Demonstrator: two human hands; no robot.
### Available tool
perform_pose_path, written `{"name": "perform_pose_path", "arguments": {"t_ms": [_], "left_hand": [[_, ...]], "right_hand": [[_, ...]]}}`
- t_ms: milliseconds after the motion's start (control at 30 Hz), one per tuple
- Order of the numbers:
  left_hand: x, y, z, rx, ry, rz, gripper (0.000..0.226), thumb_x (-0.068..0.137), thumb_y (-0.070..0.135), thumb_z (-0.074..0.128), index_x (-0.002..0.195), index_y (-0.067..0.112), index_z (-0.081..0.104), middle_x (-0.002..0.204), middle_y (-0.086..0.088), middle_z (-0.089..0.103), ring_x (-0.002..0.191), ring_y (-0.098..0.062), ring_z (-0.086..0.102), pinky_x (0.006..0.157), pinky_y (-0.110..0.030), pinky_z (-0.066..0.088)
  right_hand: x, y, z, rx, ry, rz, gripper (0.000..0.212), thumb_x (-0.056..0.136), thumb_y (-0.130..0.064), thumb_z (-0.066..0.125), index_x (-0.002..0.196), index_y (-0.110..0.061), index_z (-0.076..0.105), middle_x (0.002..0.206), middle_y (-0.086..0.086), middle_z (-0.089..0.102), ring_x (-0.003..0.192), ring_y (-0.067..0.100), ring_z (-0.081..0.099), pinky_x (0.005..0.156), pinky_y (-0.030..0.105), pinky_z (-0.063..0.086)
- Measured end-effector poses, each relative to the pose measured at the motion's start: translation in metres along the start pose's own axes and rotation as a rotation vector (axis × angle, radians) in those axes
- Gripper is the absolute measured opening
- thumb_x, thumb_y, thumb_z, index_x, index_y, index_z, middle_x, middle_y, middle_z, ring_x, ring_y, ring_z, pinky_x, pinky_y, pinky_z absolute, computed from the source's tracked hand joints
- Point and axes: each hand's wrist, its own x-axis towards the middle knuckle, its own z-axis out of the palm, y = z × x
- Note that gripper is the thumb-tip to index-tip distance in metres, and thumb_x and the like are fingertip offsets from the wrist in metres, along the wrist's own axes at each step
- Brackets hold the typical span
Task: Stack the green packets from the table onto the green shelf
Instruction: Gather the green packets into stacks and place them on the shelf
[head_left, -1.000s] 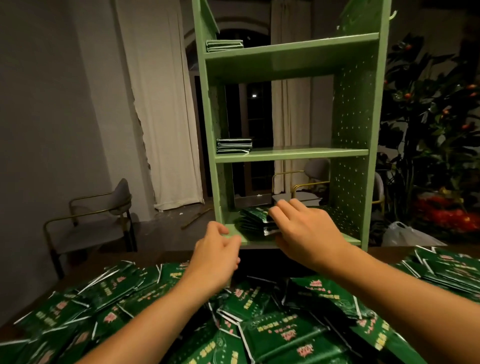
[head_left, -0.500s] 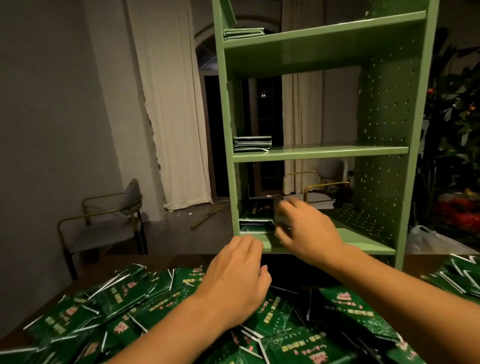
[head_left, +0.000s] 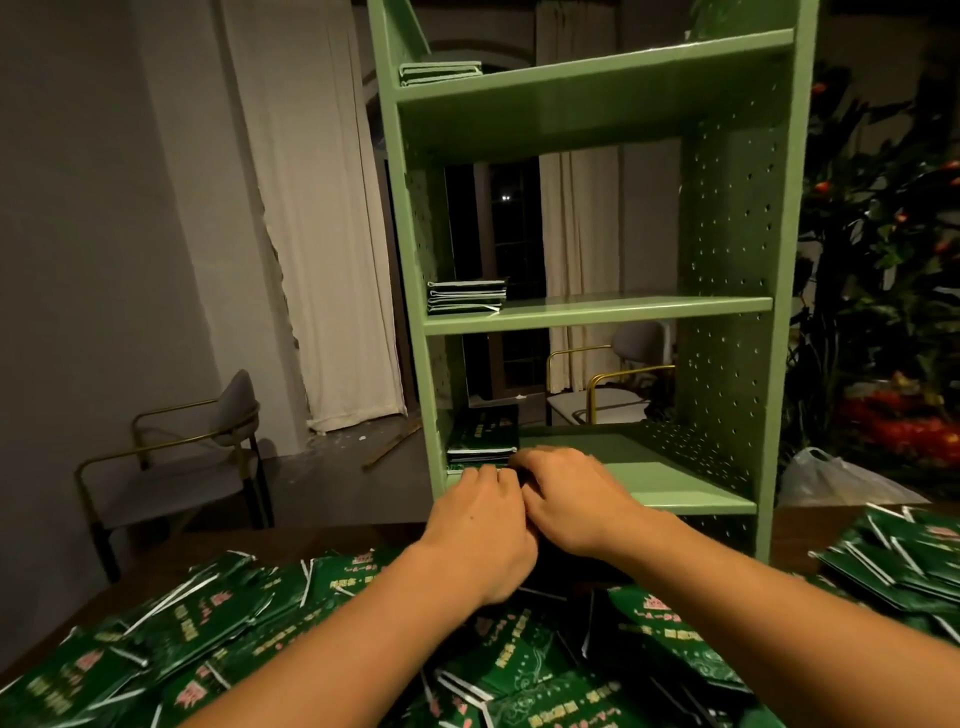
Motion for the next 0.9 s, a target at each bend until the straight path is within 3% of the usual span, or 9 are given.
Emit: {"name": "perform_pose_path", "arguments": {"t_ms": [133, 400, 567, 767, 900], "left_hand": [[-0.017, 0.002, 0.0, -0.048, -0.013, -0.02, 0.04, 0.102, 0.031, 0.037, 0.131, 0.005, 0.044, 0.132, -0.013, 0.048, 0.121, -0.028, 0.044, 0.106, -0.038, 0.04], [-0.075, 0.025, -0.04, -0.201, 0.046, 0.011, 0.026, 0.1, 0.032, 0.043, 0.119, 0.014, 0.046, 0.126, -0.009, 0.052, 0.116, -0.027, 0.047, 0.093, -0.041, 0.045], [-0.118, 0.072, -0.05, -0.206, 0.091, 0.132, 0.034, 0.102, 0.033, 0.041, 0.131, 0.014, 0.046, 0.132, -0.005, 0.05, 0.12, -0.025, 0.046, 0.098, -0.037, 0.042], [-0.157, 0.128, -0.038, -0.21, 0.102, 0.251, 0.038, 0.104, 0.036, 0.039, 0.134, 0.013, 0.045, 0.136, -0.004, 0.048, 0.124, -0.025, 0.044, 0.105, -0.037, 0.037], [-0.182, 0.151, -0.021, -0.236, 0.115, 0.269, 0.037, 0.105, 0.04, 0.036, 0.132, 0.016, 0.045, 0.134, 0.0, 0.047, 0.122, -0.021, 0.044, 0.105, -0.035, 0.037]], "right_hand": [[-0.026, 0.002, -0.017, -0.027, 0.107, -0.038, 0.028, 0.098, -0.027, 0.054, 0.124, -0.022, 0.059, 0.121, -0.004, 0.06, 0.113, 0.017, 0.054, 0.098, 0.034, 0.046], [-0.096, 0.0, -0.083, -0.03, -0.017, -0.072, 0.014, 0.091, -0.018, 0.061, 0.102, -0.017, 0.068, 0.101, 0.002, 0.065, 0.094, 0.021, 0.06, 0.083, 0.035, 0.05], [-0.167, 0.009, -0.107, -0.082, -0.126, -0.008, 0.011, 0.087, -0.018, 0.061, 0.093, -0.016, 0.069, 0.092, 0.004, 0.069, 0.087, 0.024, 0.062, 0.078, 0.04, 0.052], [-0.249, 0.034, -0.125, -0.082, -0.223, 0.117, 0.015, 0.09, -0.024, 0.064, 0.102, -0.018, 0.071, 0.101, -0.002, 0.069, 0.093, 0.018, 0.065, 0.082, 0.031, 0.053], [-0.299, 0.04, -0.129, -0.104, -0.4, 0.179, 0.061, 0.083, -0.046, 0.076, 0.135, -0.021, 0.056, 0.137, -0.002, 0.054, 0.123, 0.018, 0.055, 0.099, 0.029, 0.047]]}}
